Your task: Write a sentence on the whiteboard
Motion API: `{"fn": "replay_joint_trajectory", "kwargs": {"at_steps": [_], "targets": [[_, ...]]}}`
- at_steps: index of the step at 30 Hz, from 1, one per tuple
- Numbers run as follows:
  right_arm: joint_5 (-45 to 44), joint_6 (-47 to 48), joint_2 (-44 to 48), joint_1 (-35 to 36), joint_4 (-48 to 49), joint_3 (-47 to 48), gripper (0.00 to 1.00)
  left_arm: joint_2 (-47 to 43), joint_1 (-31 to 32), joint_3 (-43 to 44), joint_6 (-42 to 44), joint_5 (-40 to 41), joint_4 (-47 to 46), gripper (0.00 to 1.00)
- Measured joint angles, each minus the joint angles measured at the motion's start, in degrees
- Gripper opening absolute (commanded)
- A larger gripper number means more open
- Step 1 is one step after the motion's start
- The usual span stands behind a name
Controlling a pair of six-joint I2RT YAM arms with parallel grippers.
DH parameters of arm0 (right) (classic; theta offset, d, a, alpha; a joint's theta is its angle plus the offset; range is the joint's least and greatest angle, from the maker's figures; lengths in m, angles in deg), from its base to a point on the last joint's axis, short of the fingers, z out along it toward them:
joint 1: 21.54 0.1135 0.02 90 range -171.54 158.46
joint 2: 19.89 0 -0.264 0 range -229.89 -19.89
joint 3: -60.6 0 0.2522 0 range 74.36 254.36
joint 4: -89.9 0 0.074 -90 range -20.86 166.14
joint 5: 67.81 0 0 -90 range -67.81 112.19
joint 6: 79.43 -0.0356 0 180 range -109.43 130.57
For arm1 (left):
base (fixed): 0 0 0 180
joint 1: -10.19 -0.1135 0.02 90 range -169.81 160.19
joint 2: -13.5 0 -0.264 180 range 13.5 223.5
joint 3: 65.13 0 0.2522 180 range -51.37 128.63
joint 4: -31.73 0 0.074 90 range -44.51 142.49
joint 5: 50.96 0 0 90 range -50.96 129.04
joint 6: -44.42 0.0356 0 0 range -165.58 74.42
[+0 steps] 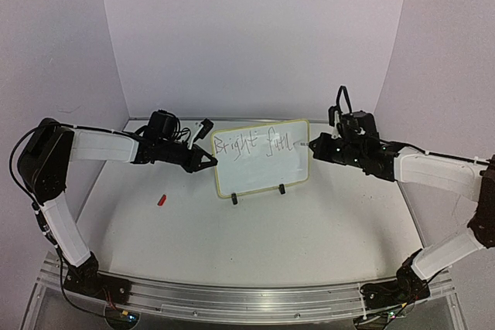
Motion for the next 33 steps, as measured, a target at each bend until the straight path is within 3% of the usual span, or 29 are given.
{"fn": "replay_joint_trajectory", "kwargs": {"at_steps": [9,33], "targets": [[0.6,0.4,2.4,0.0,0.1,0.3,0.00,0.0,0.0,0.0,0.0,0.0,0.0,0.00],[0.8,0.8,-2.2,0.0,0.6,3.6,0.00,0.0,0.0,0.0,0.0,0.0,0.0,0.00]]}}
